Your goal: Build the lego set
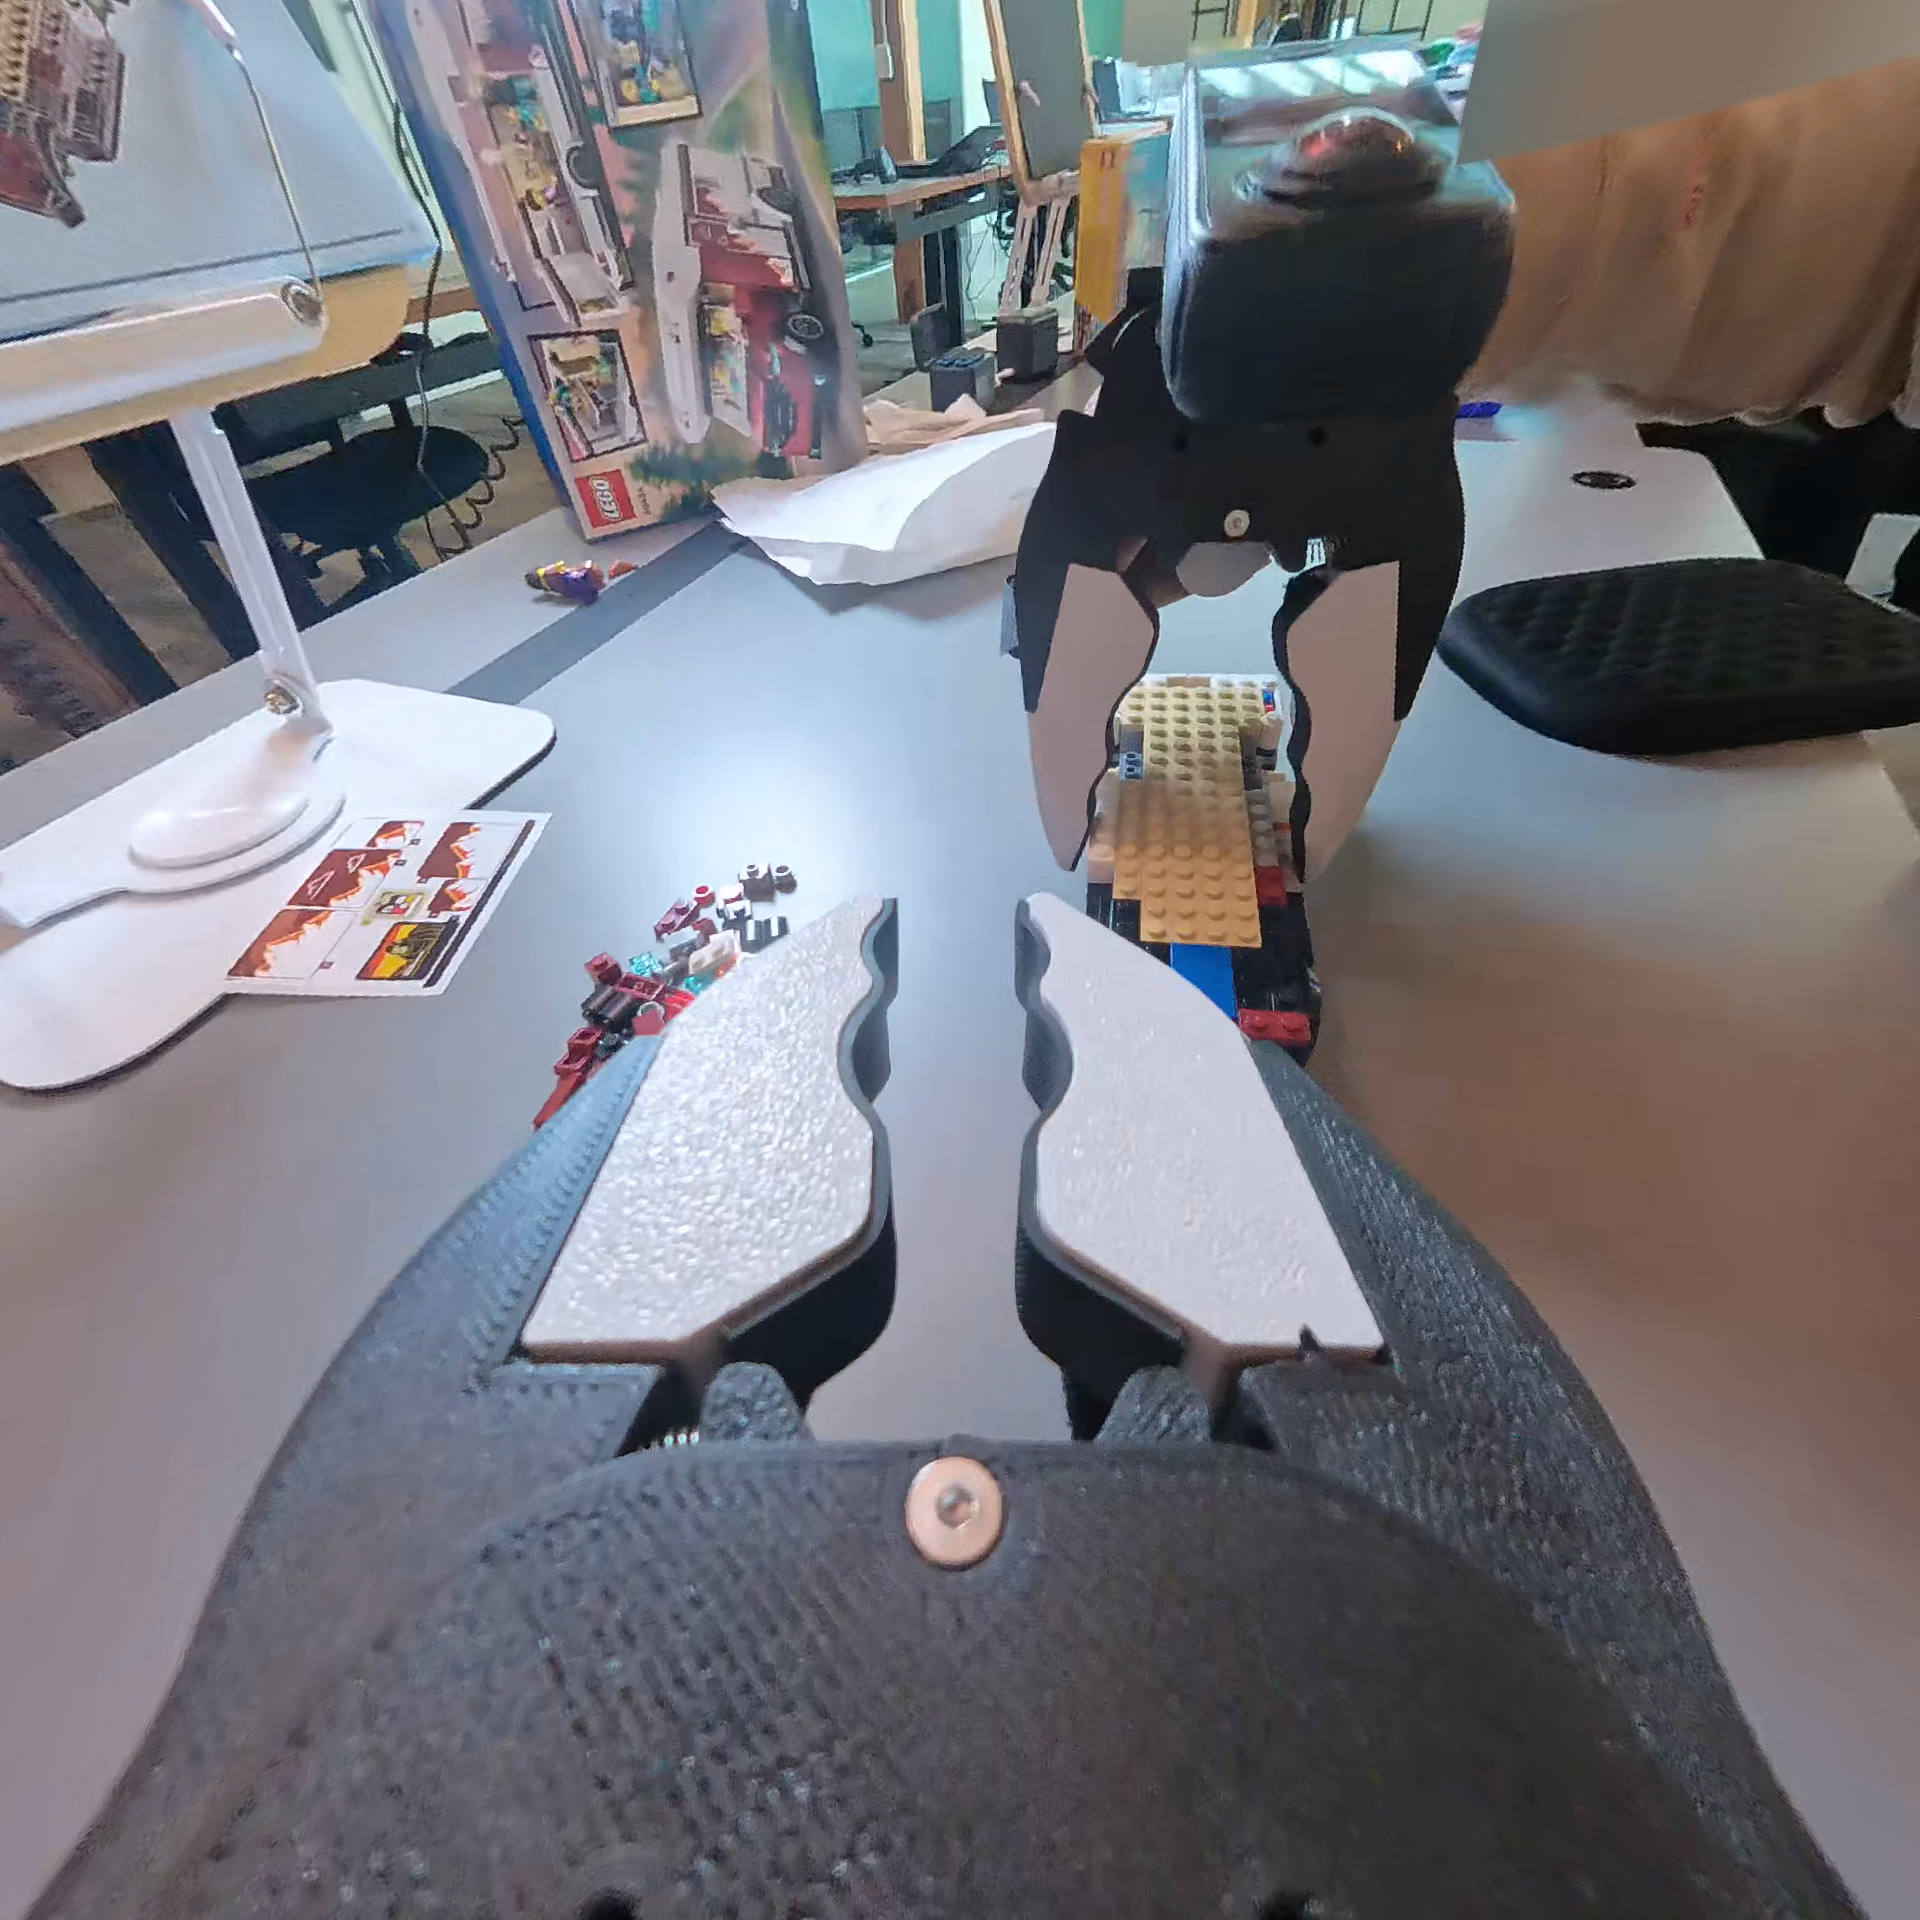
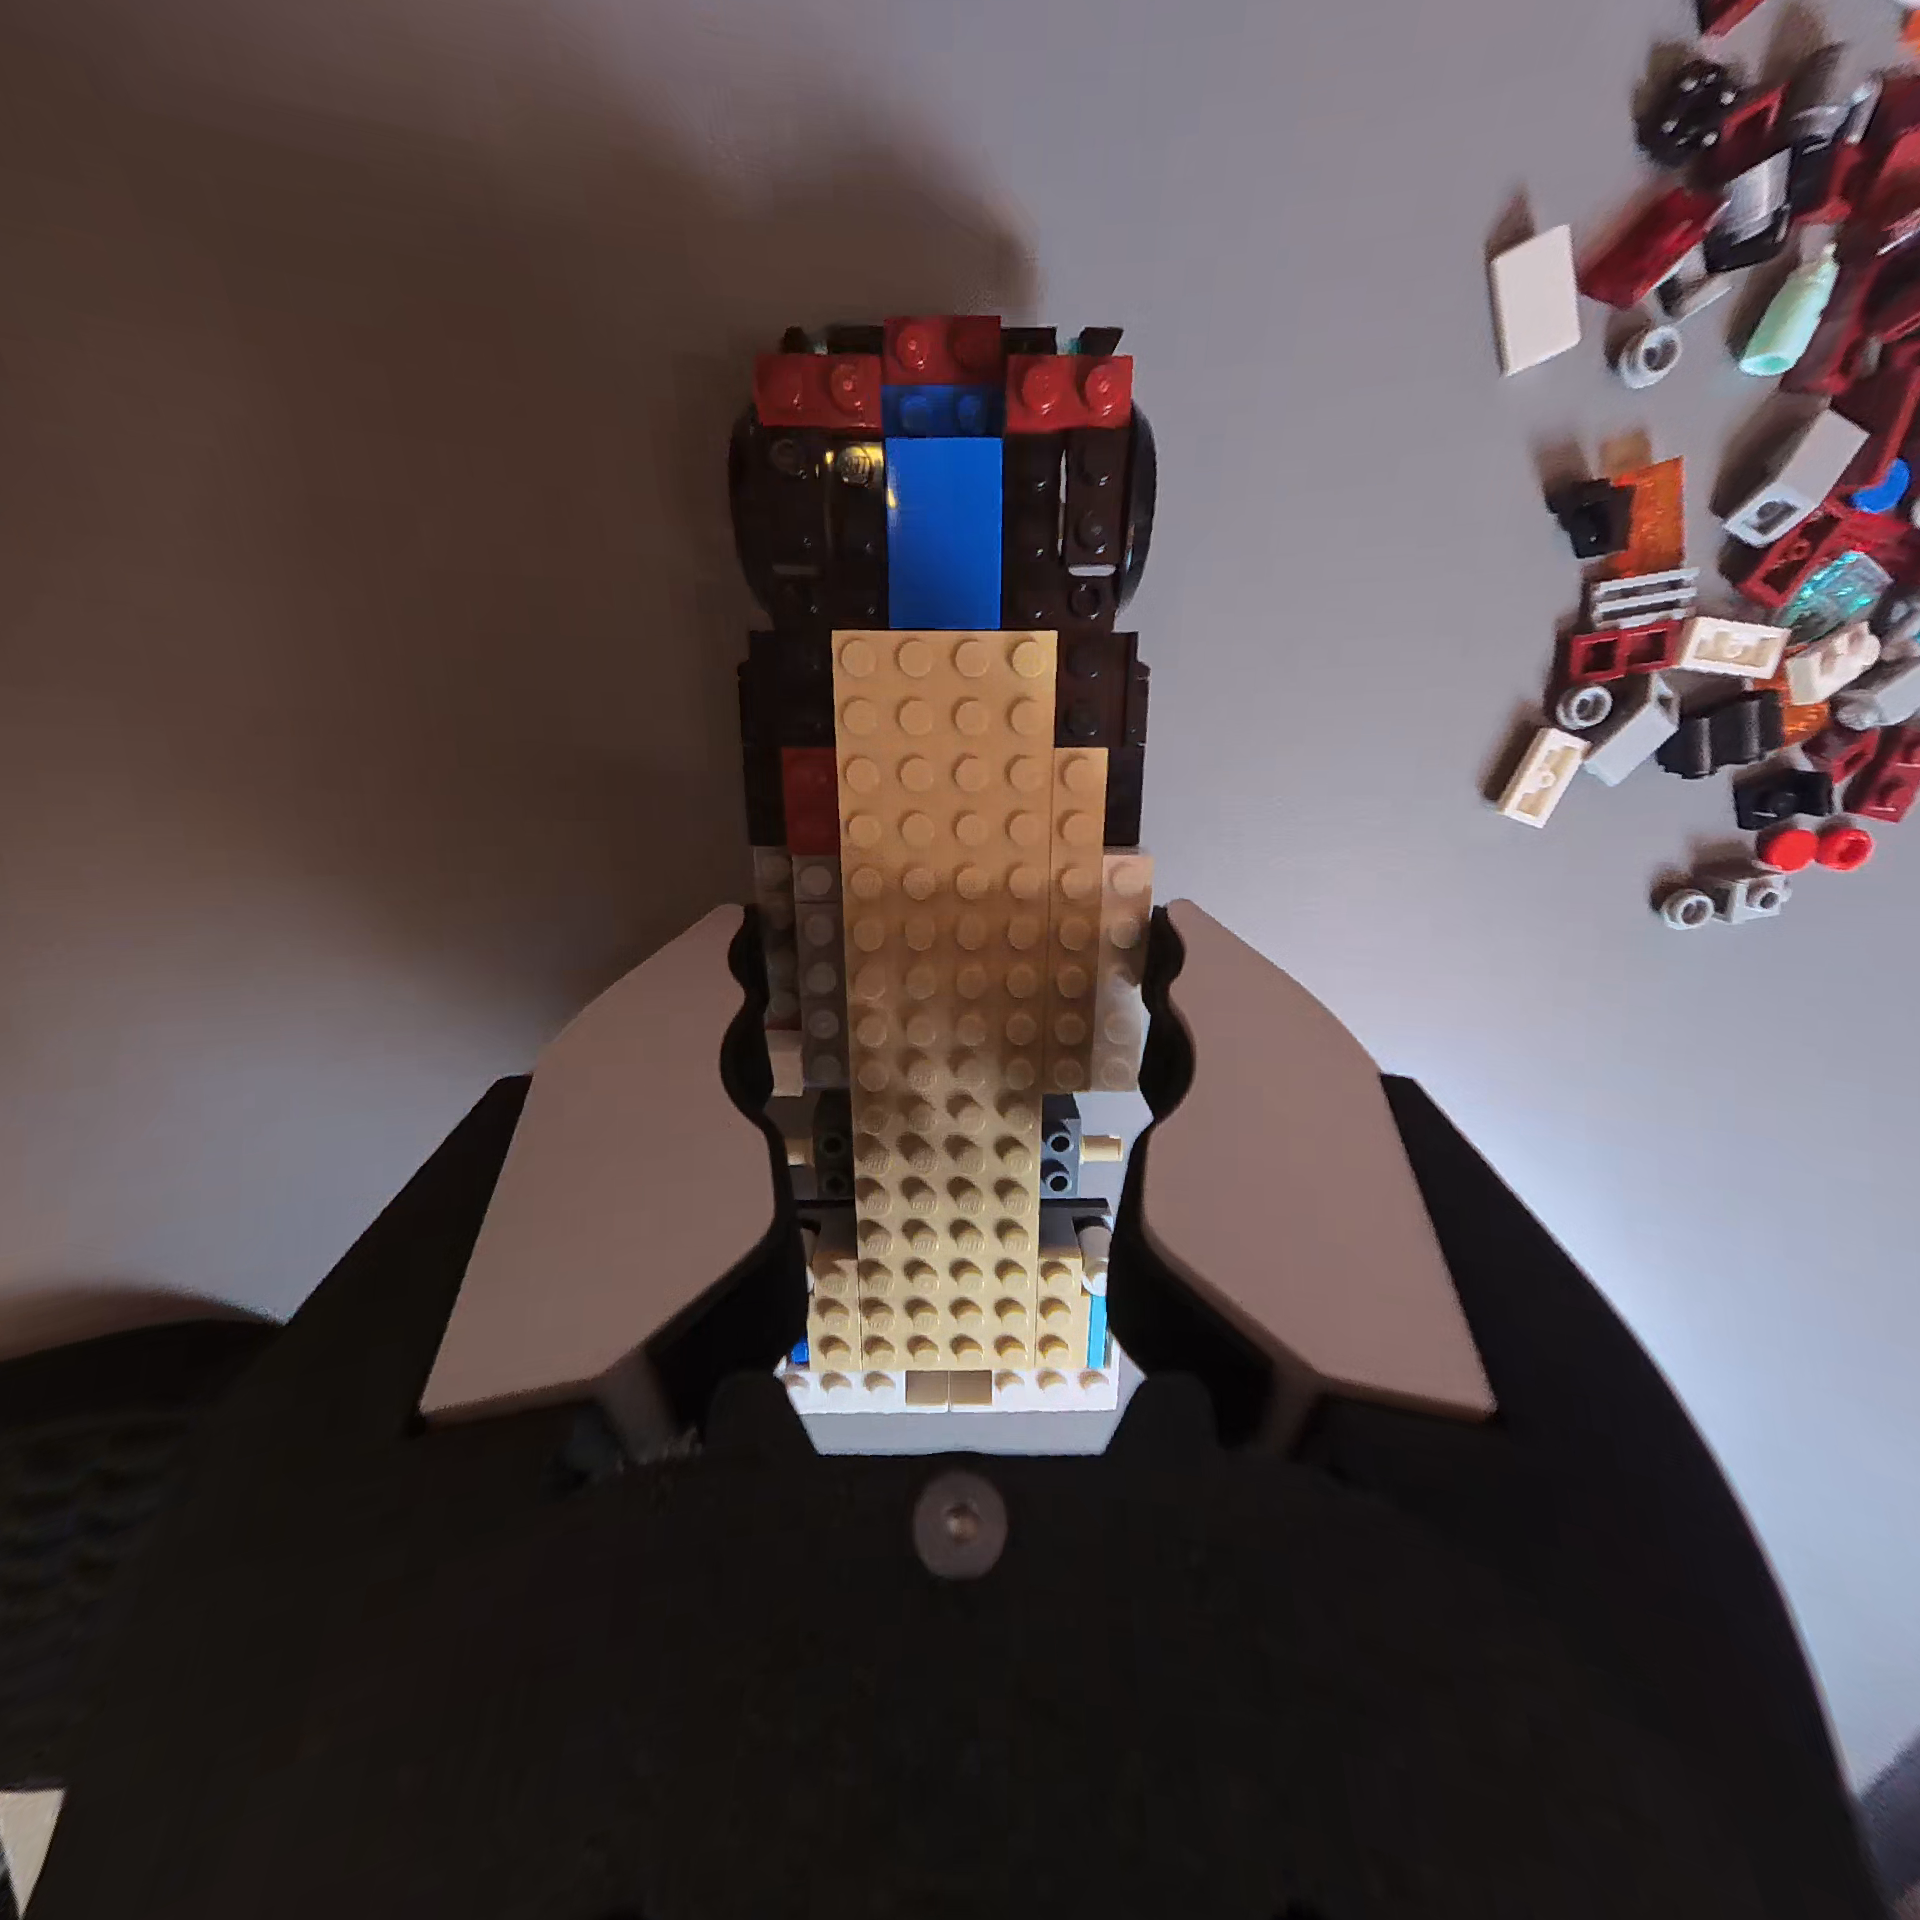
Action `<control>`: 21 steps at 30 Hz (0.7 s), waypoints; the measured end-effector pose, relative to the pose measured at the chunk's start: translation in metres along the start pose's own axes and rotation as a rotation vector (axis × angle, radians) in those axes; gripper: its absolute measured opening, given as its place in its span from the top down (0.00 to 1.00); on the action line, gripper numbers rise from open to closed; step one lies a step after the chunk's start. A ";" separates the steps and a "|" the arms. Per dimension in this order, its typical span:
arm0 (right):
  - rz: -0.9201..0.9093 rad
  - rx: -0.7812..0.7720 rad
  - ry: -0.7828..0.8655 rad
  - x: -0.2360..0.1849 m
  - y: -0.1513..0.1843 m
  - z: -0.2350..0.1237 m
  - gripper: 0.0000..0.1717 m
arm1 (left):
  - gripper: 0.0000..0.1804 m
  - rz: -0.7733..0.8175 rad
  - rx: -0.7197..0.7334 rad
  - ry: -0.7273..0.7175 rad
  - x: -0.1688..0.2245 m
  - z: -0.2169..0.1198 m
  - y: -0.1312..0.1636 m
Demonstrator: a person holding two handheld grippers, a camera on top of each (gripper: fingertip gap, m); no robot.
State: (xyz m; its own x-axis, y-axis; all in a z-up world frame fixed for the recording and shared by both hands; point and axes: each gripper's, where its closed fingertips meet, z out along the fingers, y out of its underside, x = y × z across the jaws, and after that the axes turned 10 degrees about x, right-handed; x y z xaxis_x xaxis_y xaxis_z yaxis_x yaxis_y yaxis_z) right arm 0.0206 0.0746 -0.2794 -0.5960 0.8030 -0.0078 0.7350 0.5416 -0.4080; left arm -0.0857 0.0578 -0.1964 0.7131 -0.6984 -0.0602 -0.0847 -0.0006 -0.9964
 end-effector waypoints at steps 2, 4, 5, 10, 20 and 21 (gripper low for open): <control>-0.012 -0.049 0.026 0.001 0.004 0.005 0.59 | 0.88 0.014 -0.009 -0.002 0.001 0.001 0.001; -0.009 -0.076 0.041 0.002 0.006 0.011 0.59 | 0.89 0.034 -0.021 -0.007 0.001 0.001 0.003; 0.009 -0.064 0.036 0.001 0.004 0.012 0.59 | 0.89 0.040 -0.022 -0.010 0.001 0.001 0.004; -0.002 -0.063 0.078 0.006 0.001 0.009 0.57 | 0.88 0.029 -0.028 -0.030 -0.004 -0.001 0.004; 0.034 -0.042 0.123 0.002 0.007 -0.009 0.58 | 0.88 0.050 -0.091 -0.013 -0.004 -0.001 0.016; 0.039 -0.042 0.116 0.002 0.008 -0.006 0.58 | 0.88 0.056 -0.110 -0.003 -0.002 -0.001 0.019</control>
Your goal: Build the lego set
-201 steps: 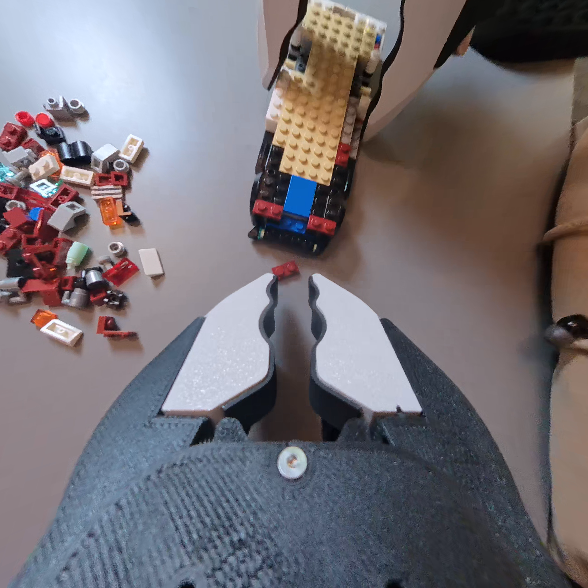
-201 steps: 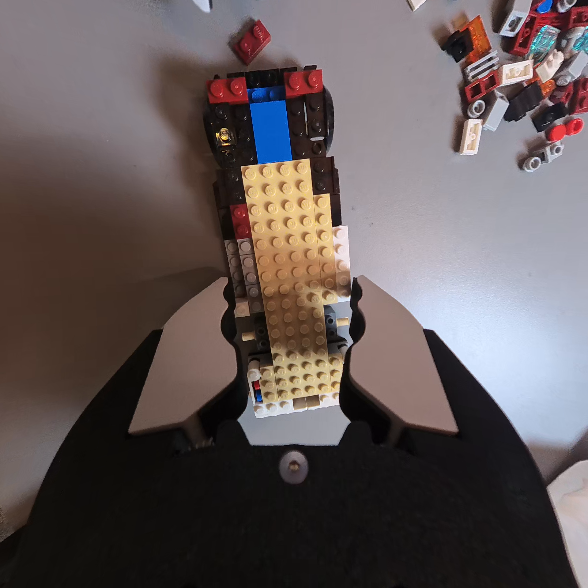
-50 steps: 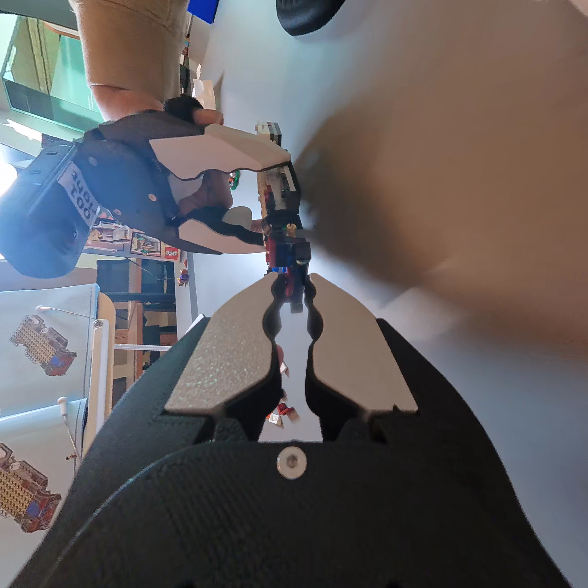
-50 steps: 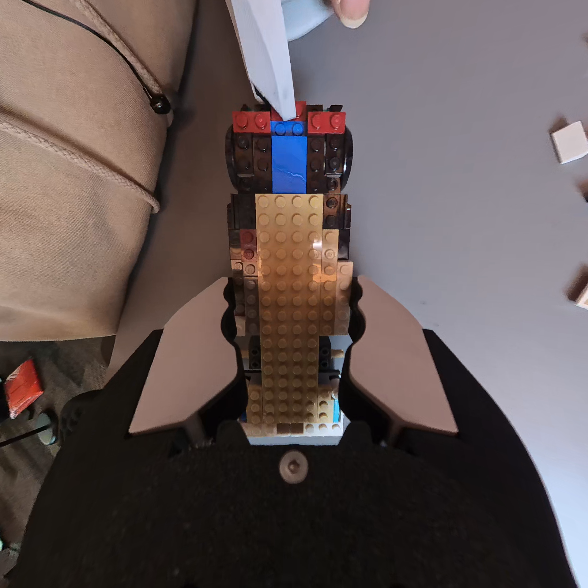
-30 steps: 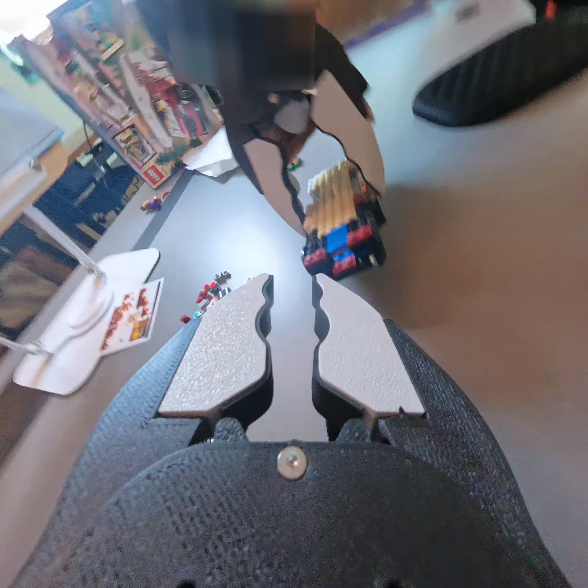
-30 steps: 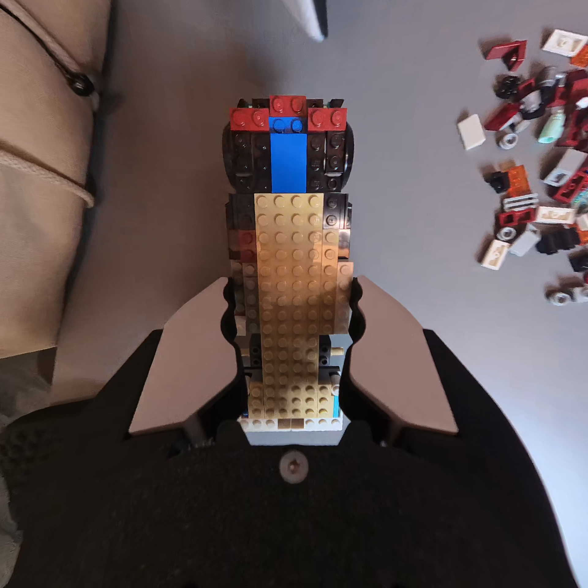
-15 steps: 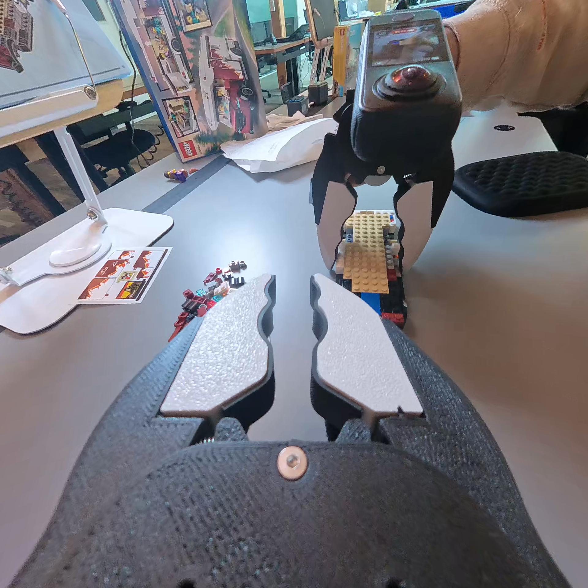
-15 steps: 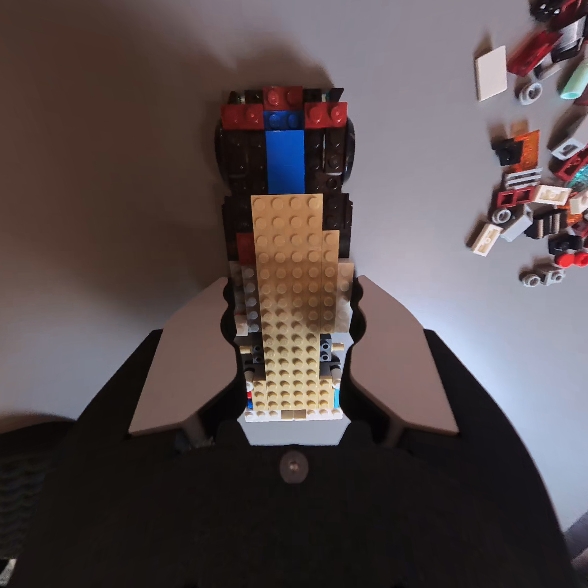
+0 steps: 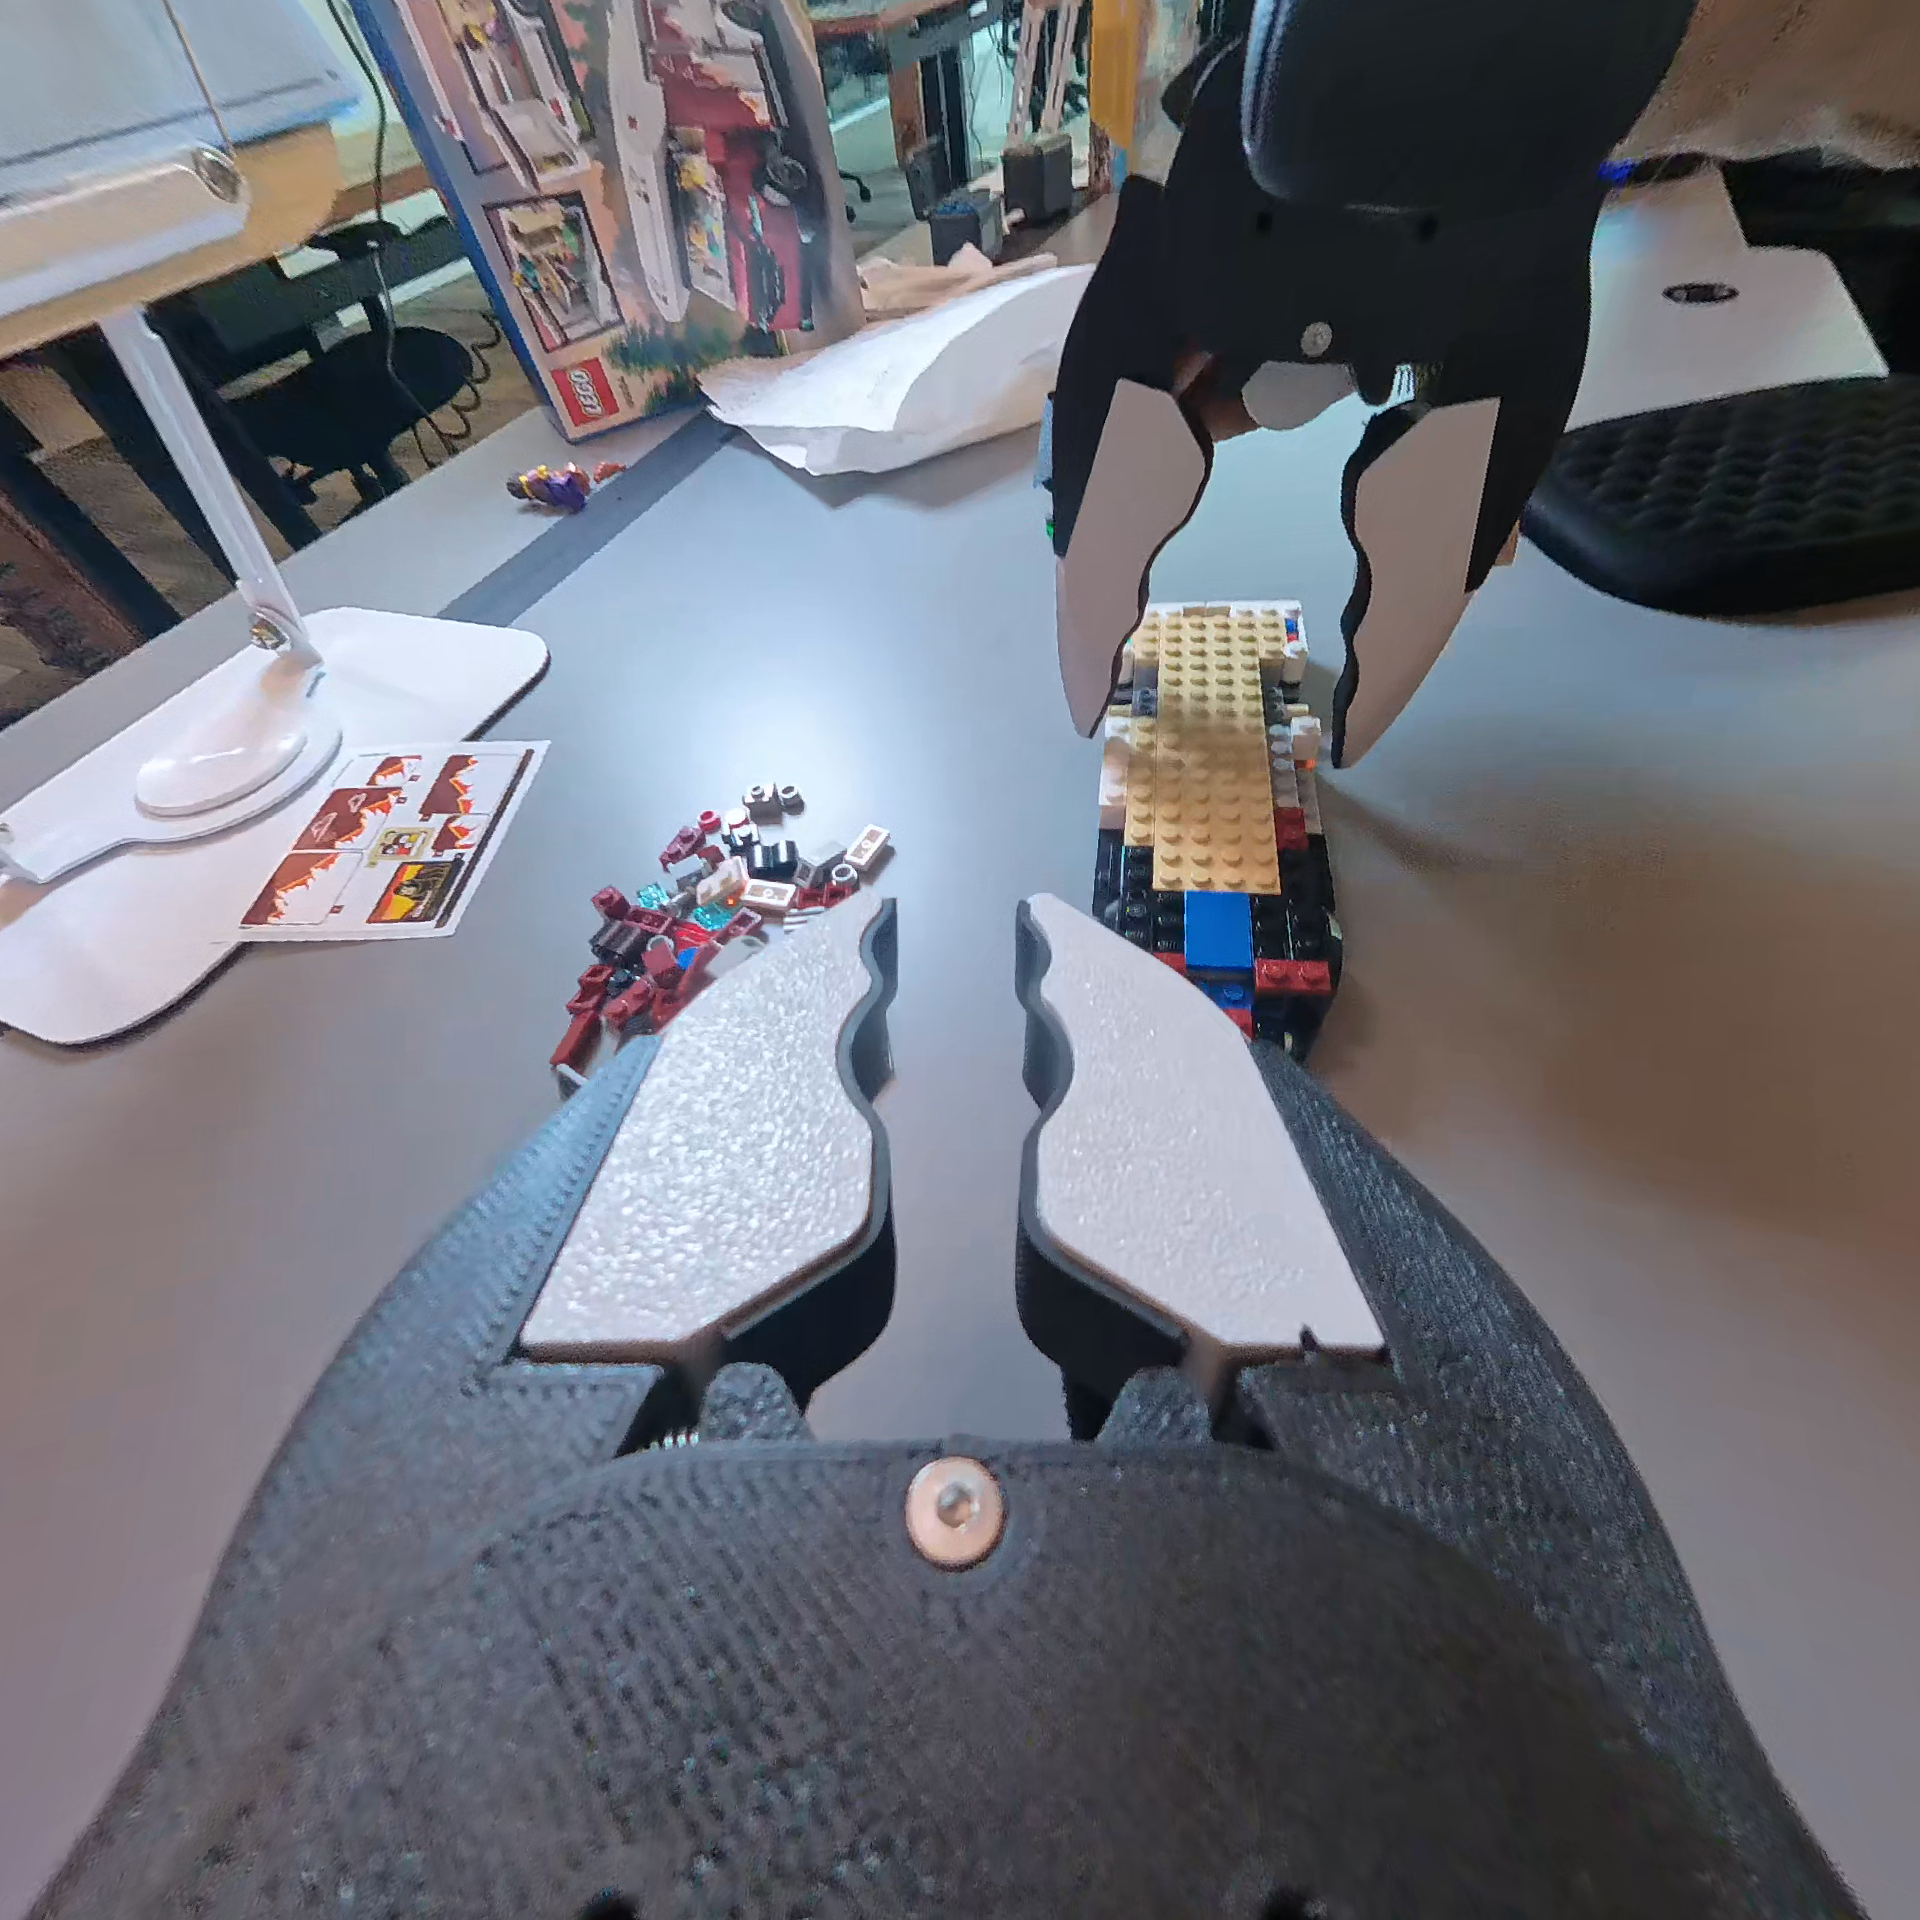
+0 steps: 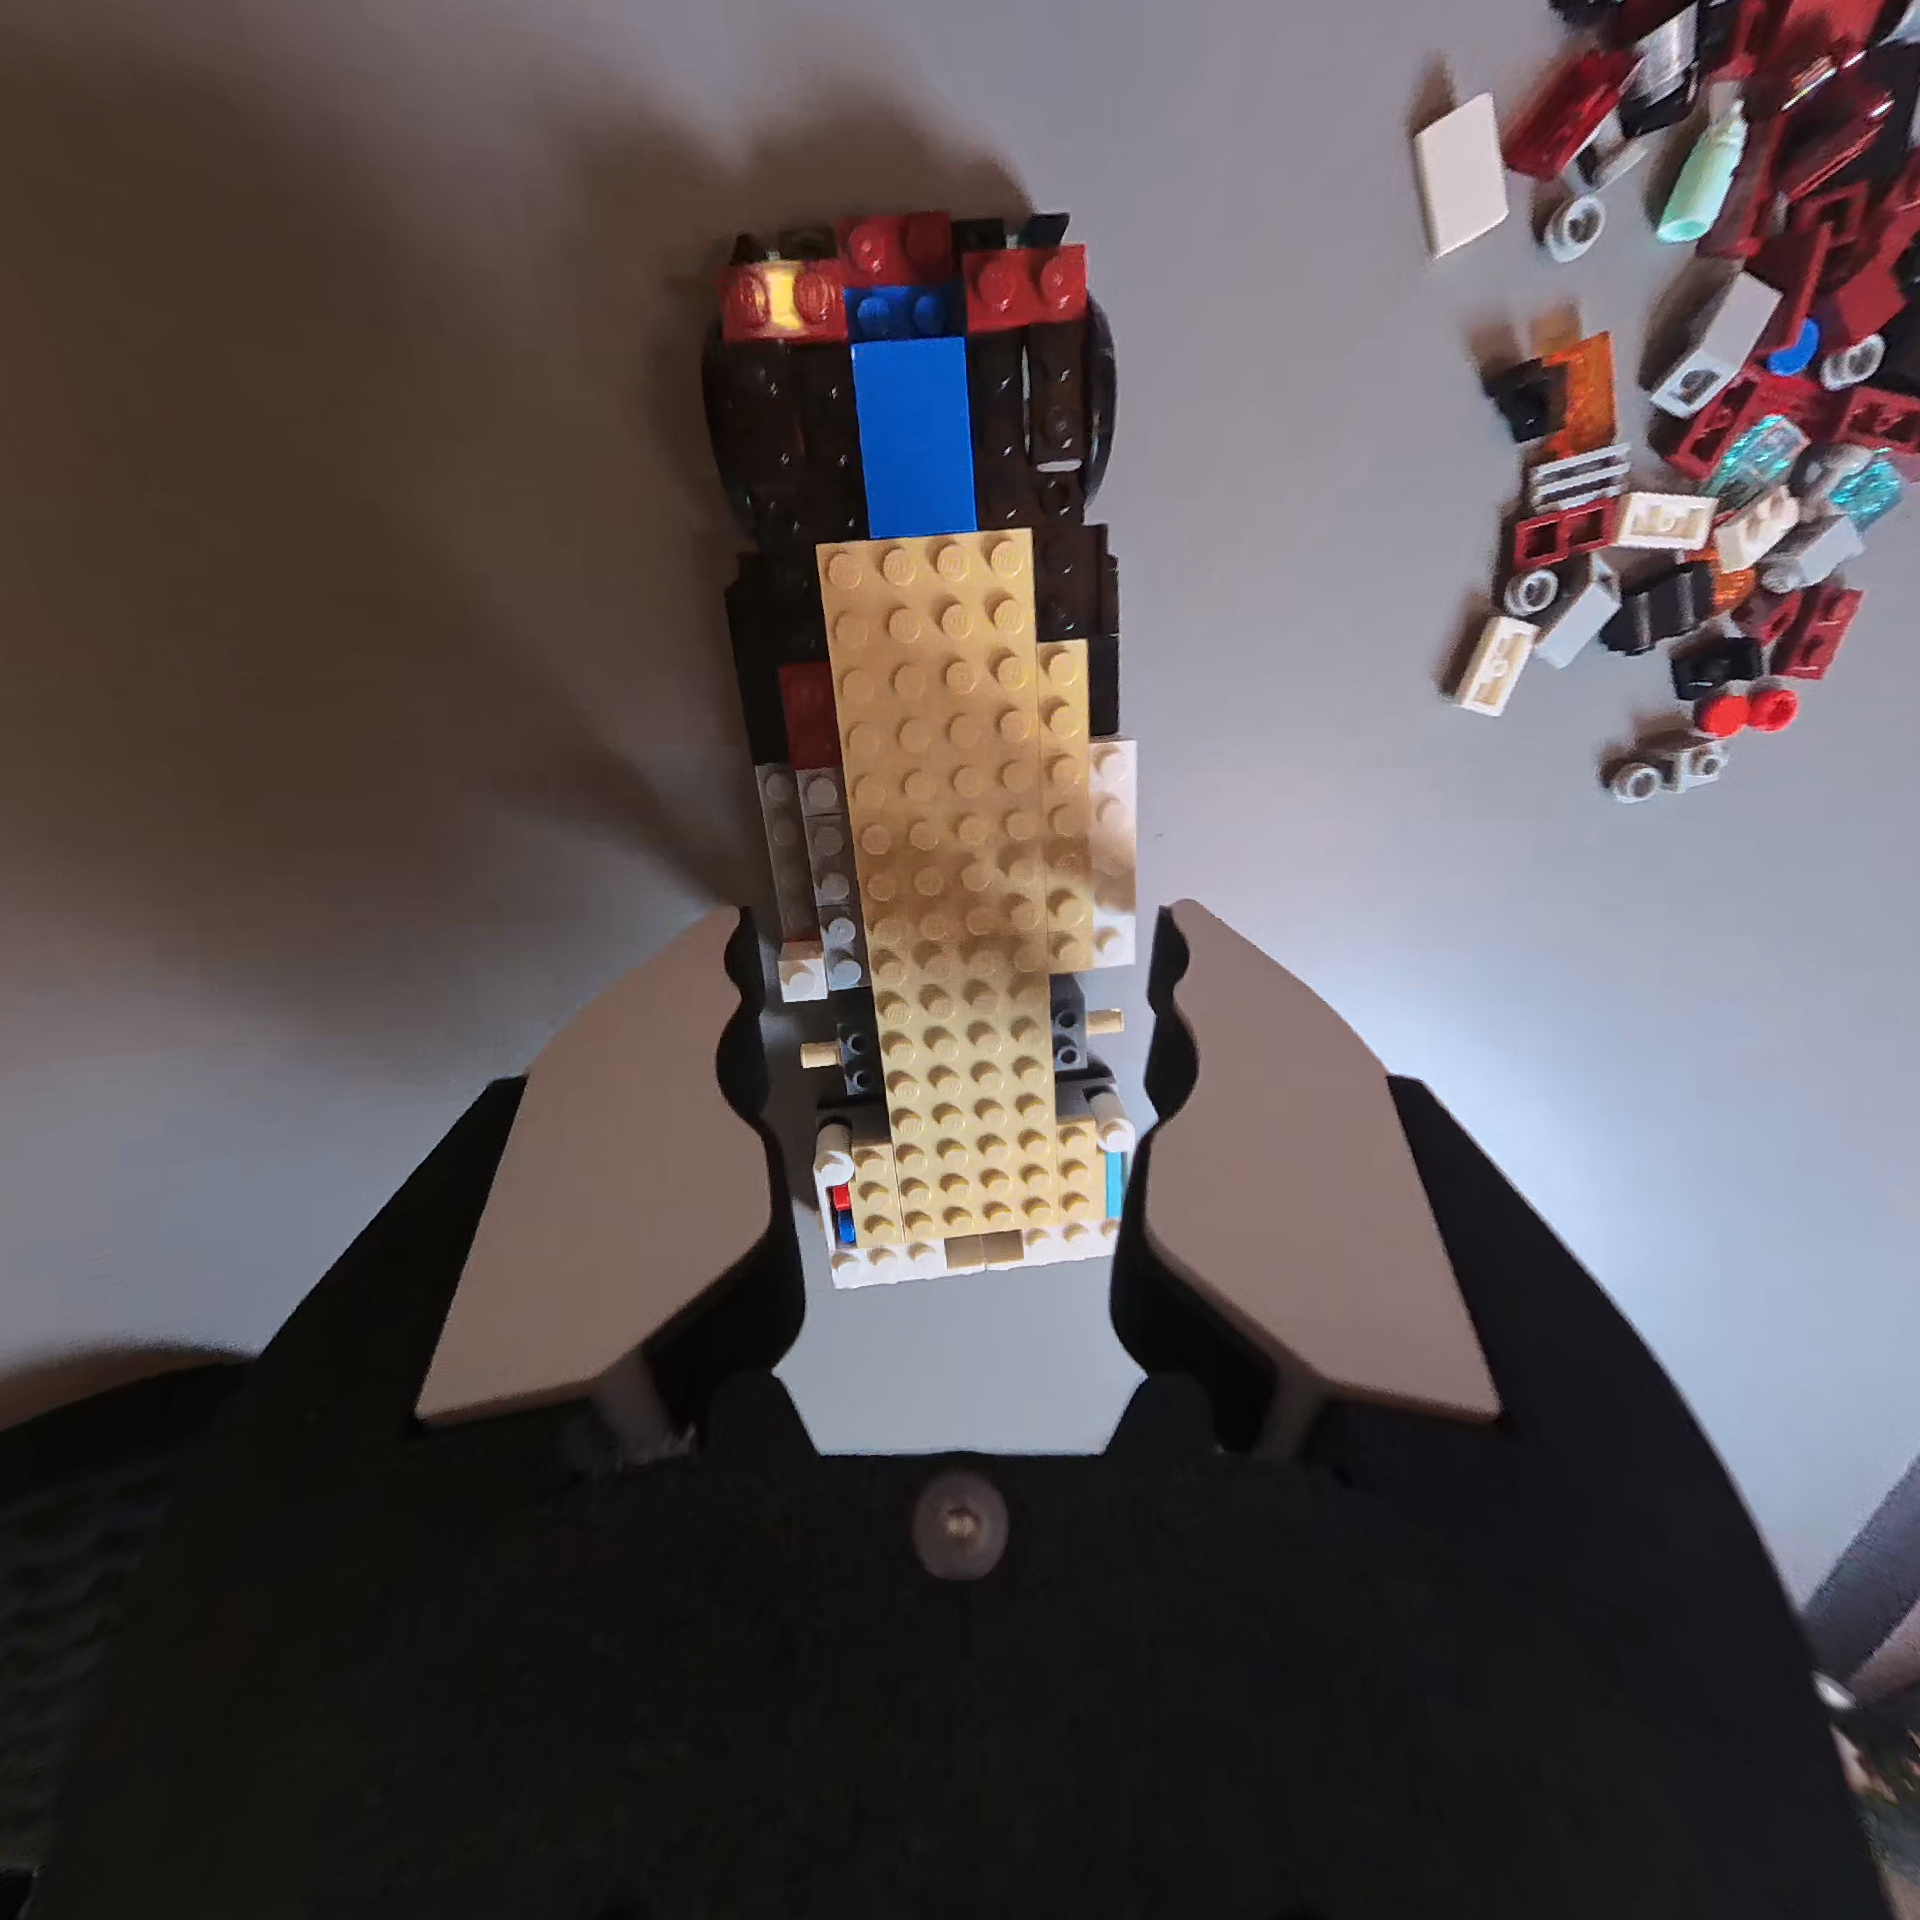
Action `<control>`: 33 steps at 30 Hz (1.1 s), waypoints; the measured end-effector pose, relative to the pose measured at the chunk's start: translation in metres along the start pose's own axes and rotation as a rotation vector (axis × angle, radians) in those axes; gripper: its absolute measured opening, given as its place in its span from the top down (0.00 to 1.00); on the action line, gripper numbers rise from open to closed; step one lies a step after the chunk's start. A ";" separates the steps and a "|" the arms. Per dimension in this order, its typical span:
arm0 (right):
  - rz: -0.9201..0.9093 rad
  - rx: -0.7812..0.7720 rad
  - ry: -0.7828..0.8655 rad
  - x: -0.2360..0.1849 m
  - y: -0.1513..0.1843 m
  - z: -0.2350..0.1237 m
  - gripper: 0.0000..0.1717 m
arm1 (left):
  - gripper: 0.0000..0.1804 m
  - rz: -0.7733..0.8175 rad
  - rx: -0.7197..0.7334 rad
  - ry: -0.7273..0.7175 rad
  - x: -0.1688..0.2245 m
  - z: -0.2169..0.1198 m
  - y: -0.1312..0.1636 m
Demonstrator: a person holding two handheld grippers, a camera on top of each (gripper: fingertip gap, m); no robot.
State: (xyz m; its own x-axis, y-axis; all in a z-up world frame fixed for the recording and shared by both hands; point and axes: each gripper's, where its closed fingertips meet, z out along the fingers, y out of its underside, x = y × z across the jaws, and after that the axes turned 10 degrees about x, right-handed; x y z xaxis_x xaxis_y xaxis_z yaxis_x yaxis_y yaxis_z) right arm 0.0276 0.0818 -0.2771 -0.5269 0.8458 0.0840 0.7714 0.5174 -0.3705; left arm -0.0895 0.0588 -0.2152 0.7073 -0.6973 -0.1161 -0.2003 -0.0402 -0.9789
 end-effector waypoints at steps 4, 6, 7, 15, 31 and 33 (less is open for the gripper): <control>-0.001 -0.005 -0.014 0.001 0.003 0.010 0.60 | 0.88 0.034 -0.056 0.029 0.006 0.003 0.011; -0.004 -0.009 -0.025 0.001 0.003 0.011 0.59 | 0.88 0.036 -0.078 0.048 0.009 0.003 0.015; -0.008 -0.009 -0.025 0.001 0.002 0.012 0.59 | 0.88 0.038 -0.086 0.054 0.010 0.004 0.016; -0.027 0.006 -0.073 -0.002 -0.009 0.019 0.59 | 0.89 0.041 -0.132 0.086 0.014 0.003 0.026; -0.013 0.430 0.287 0.004 -0.043 -0.011 0.59 | 0.92 -0.573 0.062 0.227 0.018 -0.002 -0.010; -0.030 0.456 0.308 0.004 -0.046 -0.013 0.59 | 0.91 -0.666 0.100 0.262 0.018 -0.004 -0.018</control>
